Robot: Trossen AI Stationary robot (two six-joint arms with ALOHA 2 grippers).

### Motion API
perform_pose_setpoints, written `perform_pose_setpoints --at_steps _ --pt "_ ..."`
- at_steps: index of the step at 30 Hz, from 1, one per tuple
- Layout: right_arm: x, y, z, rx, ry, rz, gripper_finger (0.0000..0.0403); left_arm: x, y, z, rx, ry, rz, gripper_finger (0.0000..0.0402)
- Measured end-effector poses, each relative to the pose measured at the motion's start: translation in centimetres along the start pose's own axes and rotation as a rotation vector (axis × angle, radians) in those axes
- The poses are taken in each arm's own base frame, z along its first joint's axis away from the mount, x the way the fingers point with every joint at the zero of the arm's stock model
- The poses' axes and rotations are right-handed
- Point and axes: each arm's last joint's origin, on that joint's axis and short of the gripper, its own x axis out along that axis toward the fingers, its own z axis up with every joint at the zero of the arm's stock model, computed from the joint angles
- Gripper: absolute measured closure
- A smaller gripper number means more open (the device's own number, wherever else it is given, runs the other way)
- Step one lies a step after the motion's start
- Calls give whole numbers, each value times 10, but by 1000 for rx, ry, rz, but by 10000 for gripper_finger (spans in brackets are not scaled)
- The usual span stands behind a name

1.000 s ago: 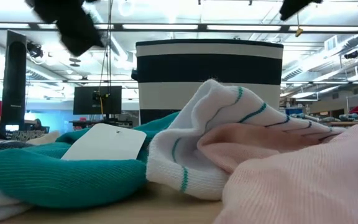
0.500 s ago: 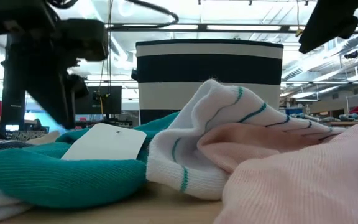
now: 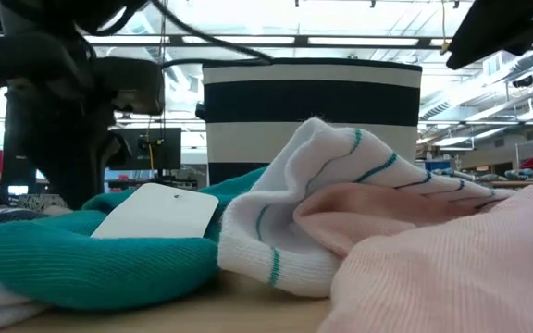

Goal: Sort clothes
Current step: Put the brown sock into the blue laundry bin

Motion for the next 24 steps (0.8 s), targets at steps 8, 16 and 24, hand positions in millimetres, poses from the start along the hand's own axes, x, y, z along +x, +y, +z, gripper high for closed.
perform_pose_setpoints --at_steps 8,16,24 --pt "-7 3 -7 -41 -47 -13 273 -47 -17 31 63 -7 66 400" --pt "2 6 -15 -91 -39 -60 273 -127 -39 81 165 -138 152 401" --pt "33 -9 -52 -75 1 -63 273 -204 -19 137 193 -350 199 401"
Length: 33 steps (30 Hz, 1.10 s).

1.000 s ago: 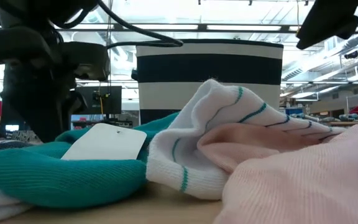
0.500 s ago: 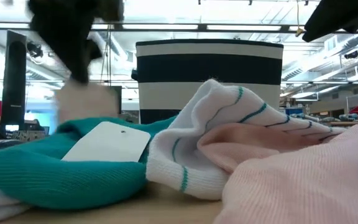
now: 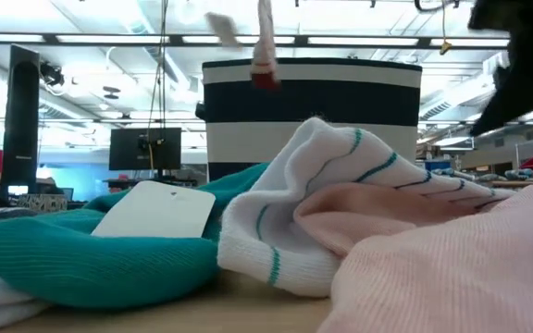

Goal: Sort clothes
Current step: Put the brown sock into the blue laundry bin

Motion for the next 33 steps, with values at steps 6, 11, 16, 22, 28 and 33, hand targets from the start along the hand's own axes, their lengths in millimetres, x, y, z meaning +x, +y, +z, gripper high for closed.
perform_pose_setpoints --at_steps 6,11,16,22,28,33 --pt "23 -13 -17 60 46 60 273 -30 54 42 -3 -181 89 401" --pt "37 -17 -20 67 16 131 273 -52 108 64 -74 -314 176 401" --pt "45 -21 -19 71 -5 186 273 -62 156 68 -178 -381 284 401" --pt "48 -23 -17 77 9 198 273 -43 191 66 -208 -331 300 401" --pt "48 -23 -17 76 8 203 273 -9 202 64 -280 -220 227 376" --pt "48 -22 -17 79 6 210 273 17 209 52 -340 -57 209 324"
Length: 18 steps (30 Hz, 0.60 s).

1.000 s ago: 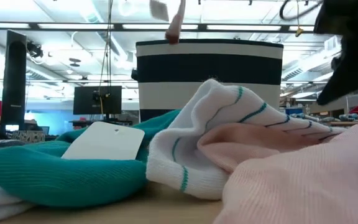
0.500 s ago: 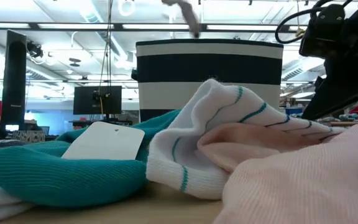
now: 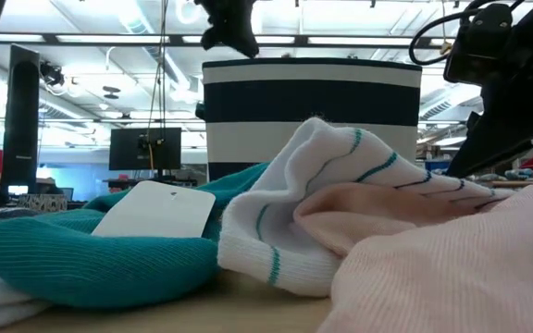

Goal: Sort clothes
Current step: Put the brown sock into the blue laundry bin, then put the blue sock into the blue laundry bin

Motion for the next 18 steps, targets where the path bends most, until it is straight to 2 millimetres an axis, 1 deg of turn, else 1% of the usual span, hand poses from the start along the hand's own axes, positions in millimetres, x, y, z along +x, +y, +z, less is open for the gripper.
perform_pose_setpoints --at_steps 4,6,8,10,12,15,18 --pt "0 1 0 1 12 14 273 5 1 -3 10 49 -36 286" --pt "0 1 0 -6 15 17 273 4 -1 -4 16 52 -65 277" --pt "0 1 0 -8 19 20 273 1 -7 -6 12 75 -120 274" --pt "-1 3 1 -10 33 46 273 -3 -18 -11 33 101 -162 274" --pt "-1 6 2 -23 54 76 273 -7 -33 -16 76 133 -187 273" --pt "-3 12 6 -50 80 132 273 -13 -61 -21 164 123 -236 273" --pt "-6 20 14 -59 71 169 273 -22 -88 -23 233 63 -297 273"
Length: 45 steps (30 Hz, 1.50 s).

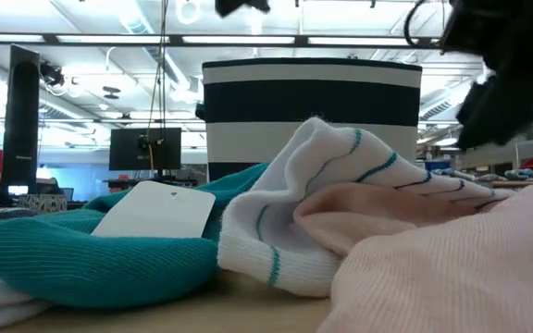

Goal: Sort clothes
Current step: Put the blue sock into the blue laundry bin

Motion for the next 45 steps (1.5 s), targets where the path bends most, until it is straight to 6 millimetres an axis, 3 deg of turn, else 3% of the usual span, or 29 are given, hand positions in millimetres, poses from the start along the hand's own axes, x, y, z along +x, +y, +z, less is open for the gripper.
perform_pose_setpoints --at_steps 9,17,23,28,37,45 --pt "-5 22 21 -37 -45 61 273 -2 -70 -7 157 -94 -51 273" --pt "14 48 39 -148 -38 65 280 23 -110 -40 210 -111 -76 273" --pt "36 75 61 -267 -14 88 280 35 -119 -72 163 -133 -115 273" --pt "55 84 72 -323 94 26 278 36 -118 -99 109 -225 -159 273" --pt "88 85 79 -328 232 -3 276 42 -110 -154 18 -308 -198 273" --pt "114 68 74 -297 309 -25 281 48 -106 -184 -34 -345 -185 273"
